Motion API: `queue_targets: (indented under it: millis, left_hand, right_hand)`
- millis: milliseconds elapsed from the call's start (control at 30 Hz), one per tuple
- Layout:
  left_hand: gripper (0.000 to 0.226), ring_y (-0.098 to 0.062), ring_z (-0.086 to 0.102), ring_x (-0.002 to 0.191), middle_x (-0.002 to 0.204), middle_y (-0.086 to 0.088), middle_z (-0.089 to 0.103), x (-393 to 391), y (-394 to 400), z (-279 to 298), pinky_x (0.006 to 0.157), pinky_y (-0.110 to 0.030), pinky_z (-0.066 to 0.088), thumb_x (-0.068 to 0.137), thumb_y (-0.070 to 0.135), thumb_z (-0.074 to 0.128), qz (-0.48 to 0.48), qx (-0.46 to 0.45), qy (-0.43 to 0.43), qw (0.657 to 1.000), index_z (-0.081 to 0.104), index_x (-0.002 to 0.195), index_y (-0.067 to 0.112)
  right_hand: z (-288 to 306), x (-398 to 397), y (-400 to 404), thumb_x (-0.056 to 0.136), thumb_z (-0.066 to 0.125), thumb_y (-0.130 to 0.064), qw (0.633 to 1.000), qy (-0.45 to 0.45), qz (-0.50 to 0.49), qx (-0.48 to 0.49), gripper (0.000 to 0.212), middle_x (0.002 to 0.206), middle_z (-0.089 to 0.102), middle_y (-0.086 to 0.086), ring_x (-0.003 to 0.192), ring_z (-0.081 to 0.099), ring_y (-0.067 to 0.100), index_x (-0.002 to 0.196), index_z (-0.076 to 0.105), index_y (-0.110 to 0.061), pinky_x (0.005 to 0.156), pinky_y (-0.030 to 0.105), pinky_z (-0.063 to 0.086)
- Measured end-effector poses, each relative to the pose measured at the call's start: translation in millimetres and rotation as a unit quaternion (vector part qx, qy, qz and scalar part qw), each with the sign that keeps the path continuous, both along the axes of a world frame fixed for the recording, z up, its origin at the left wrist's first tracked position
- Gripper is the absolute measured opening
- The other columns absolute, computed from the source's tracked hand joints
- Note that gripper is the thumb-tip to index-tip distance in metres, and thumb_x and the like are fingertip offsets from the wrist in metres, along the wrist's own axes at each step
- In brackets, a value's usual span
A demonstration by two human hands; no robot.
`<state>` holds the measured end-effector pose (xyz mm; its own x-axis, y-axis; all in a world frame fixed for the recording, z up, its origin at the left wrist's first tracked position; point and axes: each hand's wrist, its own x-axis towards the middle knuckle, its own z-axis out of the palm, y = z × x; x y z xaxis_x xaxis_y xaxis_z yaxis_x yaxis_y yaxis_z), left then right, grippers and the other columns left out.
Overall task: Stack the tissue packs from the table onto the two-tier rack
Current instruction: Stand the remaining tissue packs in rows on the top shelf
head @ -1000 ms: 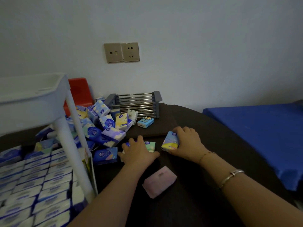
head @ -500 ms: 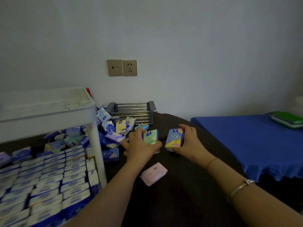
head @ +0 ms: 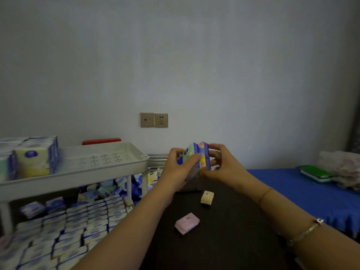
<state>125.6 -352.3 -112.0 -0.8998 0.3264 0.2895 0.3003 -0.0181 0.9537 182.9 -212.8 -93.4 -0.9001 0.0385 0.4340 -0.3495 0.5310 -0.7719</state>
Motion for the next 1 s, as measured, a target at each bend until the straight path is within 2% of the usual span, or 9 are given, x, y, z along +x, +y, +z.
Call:
queue_targets:
  millis: [133,267,400,500,633,733,833,933,1000]
  left_hand:
    - [0.050,-0.020,0.065,0.098,0.118,-0.005,0.061,12,-15,18,0.067,-0.028,0.052,0.080,0.054,0.065,-0.029,-0.010,-0.019,0.999,0.041,0.117,0.031]
    - [0.062,-0.017,0.066,0.090,0.114,-0.007,0.062,25,-25,41,0.054,-0.023,0.049,0.076,0.055,0.069,-0.059,-0.013,-0.030,0.998,0.038,0.123,0.028]
    - [0.084,-0.021,0.066,0.100,0.120,-0.007,0.058,28,-37,61,0.082,-0.039,0.058,0.054,0.067,0.075,-0.050,-0.049,0.014,0.997,0.039,0.121,0.032]
    - [0.081,-0.018,0.063,0.103,0.121,-0.004,0.056,29,-52,72,0.087,-0.040,0.056,0.057,0.069,0.073,-0.033,-0.056,0.057,0.996,0.040,0.122,0.033]
    - [0.048,-0.021,0.064,0.096,0.135,-0.006,0.047,26,-69,83,0.080,-0.038,0.057,0.095,0.035,0.053,-0.007,0.062,0.028,0.998,0.031,0.137,0.032]
    - [0.057,-0.025,0.063,0.094,0.135,-0.007,0.040,25,-89,93,0.061,-0.028,0.055,0.096,0.003,0.045,0.054,0.128,0.026,0.990,0.026,0.140,0.034]
    - [0.060,-0.014,0.060,0.080,0.126,-0.001,0.039,26,-118,98,0.049,-0.020,0.052,0.097,0.002,0.041,0.065,0.176,0.025,0.982,0.023,0.145,0.032]
    - [0.049,-0.005,0.060,0.075,0.108,0.006,0.052,30,-148,102,0.059,-0.026,0.055,0.101,0.010,0.031,0.036,0.199,0.019,0.979,0.024,0.147,0.027]
    - [0.050,-0.006,0.061,0.072,0.092,0.009,0.051,32,-170,108,0.069,-0.031,0.056,0.100,0.005,0.027,0.028,0.207,0.019,0.978,0.029,0.146,0.024]
  right_hand:
    - [18,19,-15,0.077,0.074,-0.006,1.000,-0.006,0.025,-0.015,0.068,0.121,0.055,-0.004,0.090,0.062,0.005,0.132,0.039,-0.021,0.067,0.014,0.052]
    - [25,24,-35,0.077,0.074,-0.008,0.998,0.001,0.037,-0.044,0.066,0.119,0.057,0.001,0.097,0.062,0.008,0.133,0.039,-0.019,0.070,0.015,0.053]
    - [33,20,-54,0.082,0.066,-0.001,0.991,0.010,0.042,-0.129,0.056,0.110,0.061,0.003,0.084,0.064,0.004,0.130,0.040,-0.014,0.058,0.010,0.047]
    - [42,15,-69,0.083,0.061,0.005,0.986,0.011,0.051,-0.160,0.055,0.100,0.061,0.004,0.078,0.063,0.008,0.129,0.039,-0.013,0.059,0.016,0.047]
    - [51,7,-94,0.083,0.051,0.012,0.974,0.012,0.057,-0.219,0.052,0.091,0.061,0.007,0.079,0.061,0.018,0.126,0.039,-0.014,0.071,0.027,0.048]
    - [51,0,-115,0.082,0.054,0.010,0.976,-0.003,0.050,-0.213,0.054,0.093,0.062,0.006,0.088,0.061,0.022,0.128,0.038,-0.015,0.083,0.034,0.049]
    - [52,-6,-138,0.081,0.063,0.007,0.986,0.001,0.061,-0.154,0.062,0.102,0.060,0.005,0.096,0.061,0.021,0.132,0.038,-0.019,0.082,0.029,0.052]
    - [57,-12,-168,0.076,0.071,0.001,0.991,0.009,0.087,-0.105,0.067,0.109,0.059,0.005,0.095,0.061,0.016,0.130,0.039,-0.023,0.085,0.028,0.051]
    - [62,-22,-187,0.071,0.074,0.000,0.987,0.007,0.109,-0.114,0.070,0.111,0.060,0.007,0.094,0.061,0.015,0.130,0.041,-0.019,0.086,0.029,0.051]
